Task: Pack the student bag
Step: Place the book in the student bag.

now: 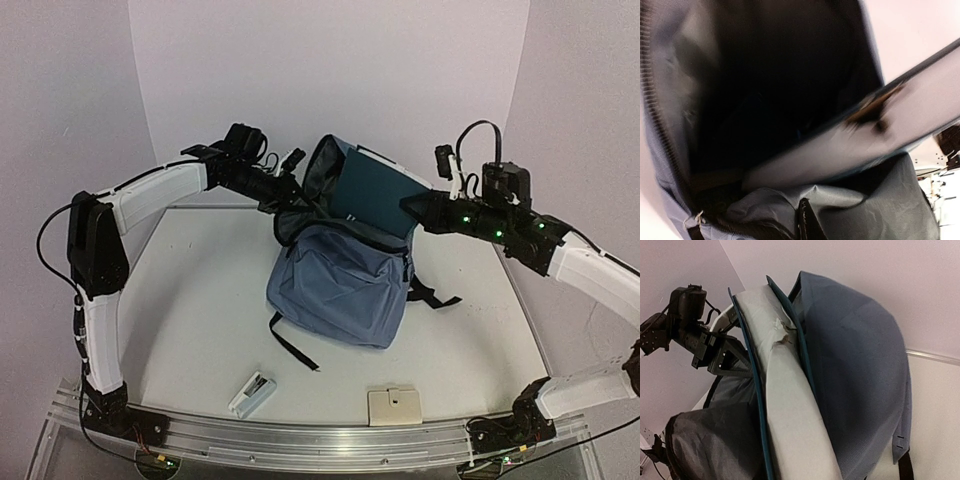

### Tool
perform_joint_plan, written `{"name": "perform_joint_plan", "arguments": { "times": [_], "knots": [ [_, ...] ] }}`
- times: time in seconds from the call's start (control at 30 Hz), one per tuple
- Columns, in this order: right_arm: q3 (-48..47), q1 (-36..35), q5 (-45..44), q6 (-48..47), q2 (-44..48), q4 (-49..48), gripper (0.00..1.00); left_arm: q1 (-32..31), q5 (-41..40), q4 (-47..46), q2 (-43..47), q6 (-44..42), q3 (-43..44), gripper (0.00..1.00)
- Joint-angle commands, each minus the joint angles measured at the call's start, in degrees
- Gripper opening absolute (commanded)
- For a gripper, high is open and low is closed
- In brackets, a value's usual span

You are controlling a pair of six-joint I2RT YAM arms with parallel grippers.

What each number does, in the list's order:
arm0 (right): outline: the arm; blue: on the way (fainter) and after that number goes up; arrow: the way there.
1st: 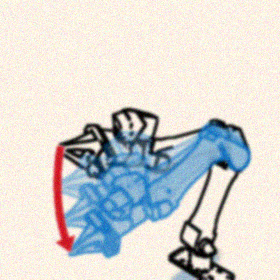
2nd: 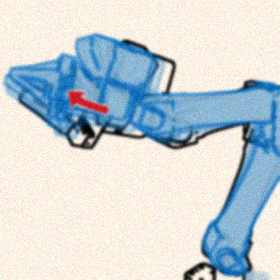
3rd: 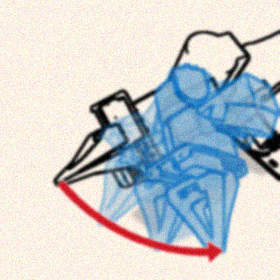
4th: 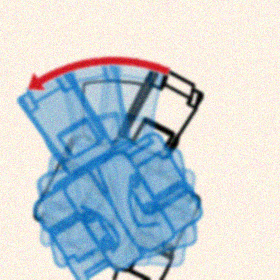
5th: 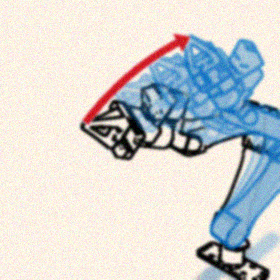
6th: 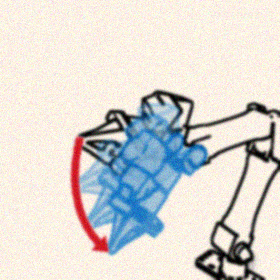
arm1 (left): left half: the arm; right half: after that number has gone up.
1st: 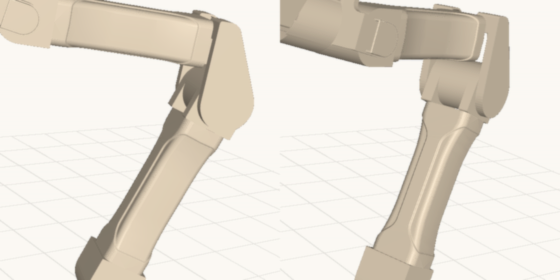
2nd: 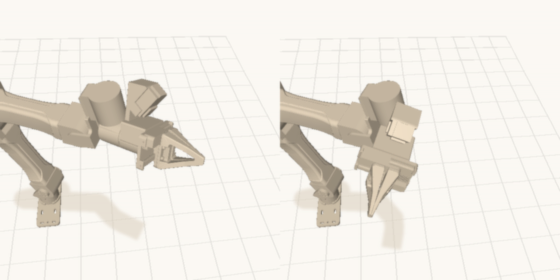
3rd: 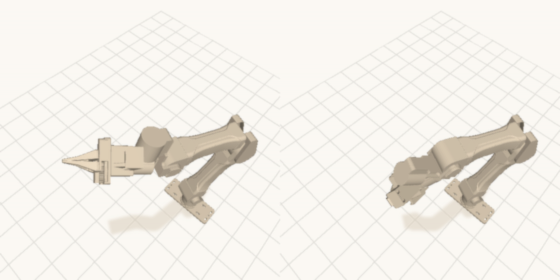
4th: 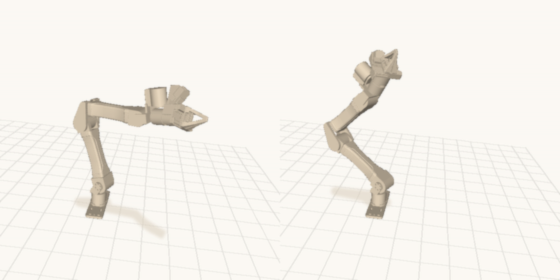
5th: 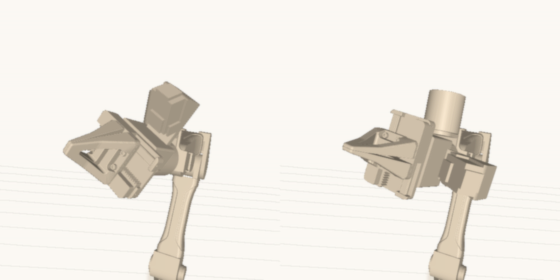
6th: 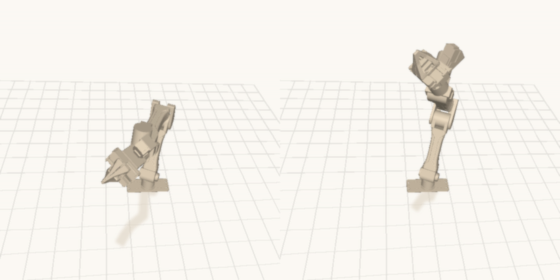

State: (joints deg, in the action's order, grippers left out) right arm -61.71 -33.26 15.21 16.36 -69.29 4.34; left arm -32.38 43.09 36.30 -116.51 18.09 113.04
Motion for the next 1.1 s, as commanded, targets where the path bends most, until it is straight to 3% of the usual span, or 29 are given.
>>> {"name": "perform_joint_plan", "arguments": {
  "times": [0.0, 0.33, 0.4, 0.53, 0.63, 0.87, 0.97, 1.07],
  "knots": [
    [-1.73, -6.53, 1.93, 7.2, -0.34, -0.49, 0.0, 1.88, 0.59, -4.82, -0.97, -3.48, 8.12, 0.07],
    [1.12, -18.3, -14.64, 17.97, -0.43, -6.07, 0.0, 2.85, 1.75, -7.91, -5.09, -0.47, 11.13, 0.09],
    [2.3, -18.68, -17.94, 19.67, -0.88, -7.1, 0.0, 2.85, 0.02, -7.55, -3.65, 1.0, 10.61, 0.23],
    [2.06, -19.39, -20.45, 20.39, -2.48, -8.22, 0.0, 2.85, -6.21, -6.16, 3.0, 2.97, 5.59, 0.74],
    [1.23, -20.05, -21.46, 19.94, -3.47, -8.7, 0.0, 2.85, -11.12, -5.12, 10.57, 5.56, -1.8, 0.97],
    [-0.01, -20.67, -23.04, 19.18, -4.93, -8.74, 0.0, 2.76, -28.31, -0.18, 25.76, 12.14, -20.21, 1.0],
    [-0.79, -20.84, -22.88, 18.97, -5.82, -8.74, 0.0, 2.72, -25.67, -2.31, 30.34, 15.55, -27.27, 1.0],
    [-1.54, -21.05, -22.66, 18.95, -6.9, -8.73, 0.0, 2.23, -15.57, -9.91, 33.53, 21.66, -34.69, 1.0]
  ]
}}
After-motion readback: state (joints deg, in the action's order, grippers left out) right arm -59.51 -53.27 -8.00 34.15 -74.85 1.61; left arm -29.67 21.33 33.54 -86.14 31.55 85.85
